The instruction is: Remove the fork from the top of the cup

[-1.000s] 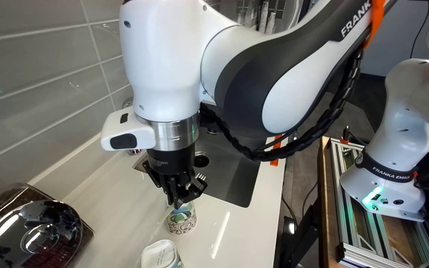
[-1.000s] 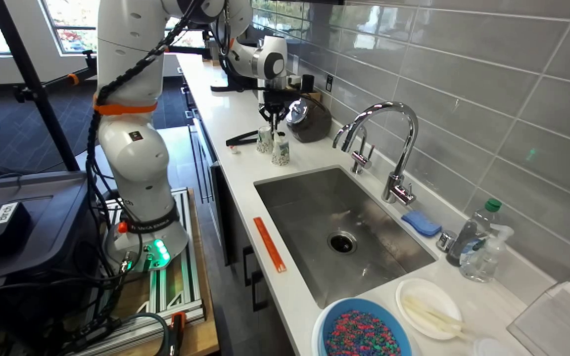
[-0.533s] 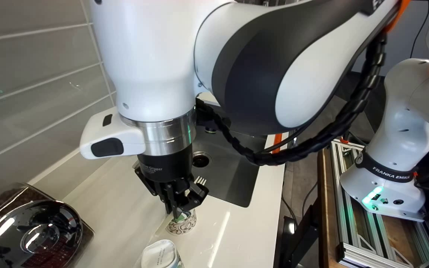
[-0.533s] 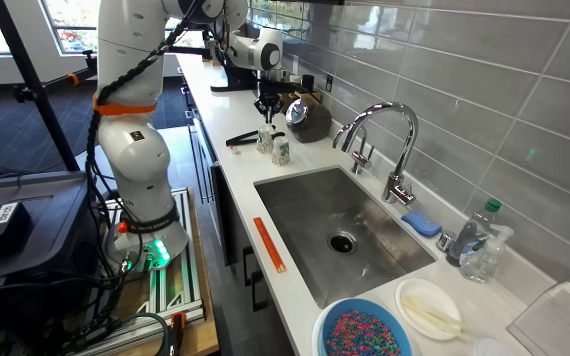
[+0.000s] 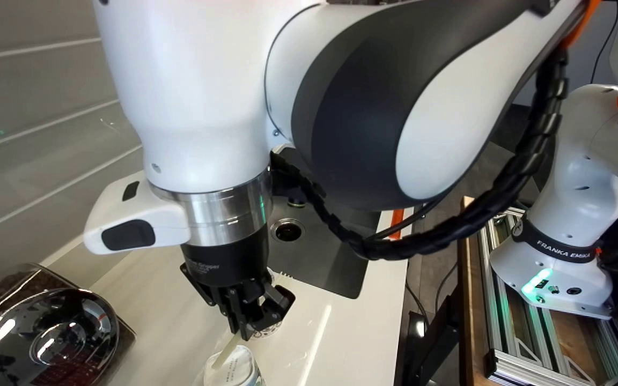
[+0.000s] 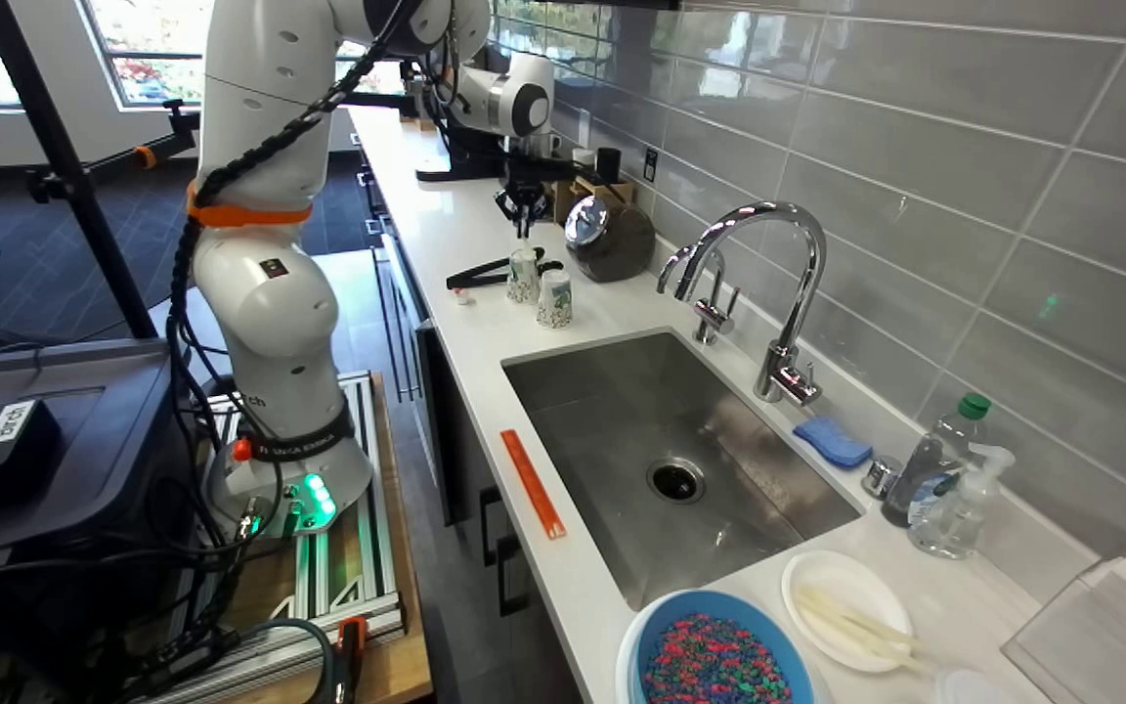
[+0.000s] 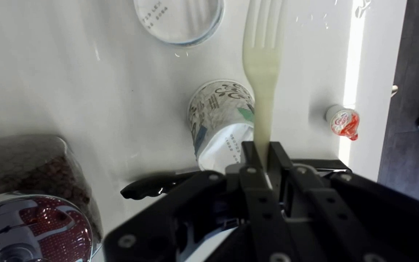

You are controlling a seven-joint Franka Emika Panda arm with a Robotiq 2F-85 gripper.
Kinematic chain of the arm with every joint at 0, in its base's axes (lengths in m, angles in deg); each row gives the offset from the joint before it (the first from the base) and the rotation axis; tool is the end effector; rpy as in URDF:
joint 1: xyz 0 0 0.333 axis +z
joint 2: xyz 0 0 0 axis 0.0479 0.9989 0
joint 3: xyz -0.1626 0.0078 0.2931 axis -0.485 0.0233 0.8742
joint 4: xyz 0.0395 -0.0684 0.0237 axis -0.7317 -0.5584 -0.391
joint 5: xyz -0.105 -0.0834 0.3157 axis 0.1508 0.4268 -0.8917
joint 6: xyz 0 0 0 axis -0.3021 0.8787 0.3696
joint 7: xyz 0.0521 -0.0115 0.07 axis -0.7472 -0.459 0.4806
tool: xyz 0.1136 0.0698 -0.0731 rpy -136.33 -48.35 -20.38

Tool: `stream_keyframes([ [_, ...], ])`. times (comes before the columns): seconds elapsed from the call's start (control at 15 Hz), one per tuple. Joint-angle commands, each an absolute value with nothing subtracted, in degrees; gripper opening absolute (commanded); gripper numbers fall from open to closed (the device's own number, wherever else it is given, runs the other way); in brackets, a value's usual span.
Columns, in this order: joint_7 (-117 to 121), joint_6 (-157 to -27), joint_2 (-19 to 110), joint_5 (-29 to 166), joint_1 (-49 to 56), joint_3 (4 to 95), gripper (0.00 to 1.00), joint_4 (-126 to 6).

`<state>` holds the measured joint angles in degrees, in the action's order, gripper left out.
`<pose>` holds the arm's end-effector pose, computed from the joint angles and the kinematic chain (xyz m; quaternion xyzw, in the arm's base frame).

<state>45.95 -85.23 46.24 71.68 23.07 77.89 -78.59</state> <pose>0.4237 0.3911 0.3478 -0.7277 -0.6856 -0.0084 0.0184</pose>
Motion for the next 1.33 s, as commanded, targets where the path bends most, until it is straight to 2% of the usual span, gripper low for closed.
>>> stream_keyframes([
  [0.0, 45.3, -83.6, 49.2, 71.1, 24.1, 78.2, 0.03, -75.7],
  [1.27, 38.2, -81.3, 56.9, 75.4, 27.7, 76.7, 0.03, -67.4],
])
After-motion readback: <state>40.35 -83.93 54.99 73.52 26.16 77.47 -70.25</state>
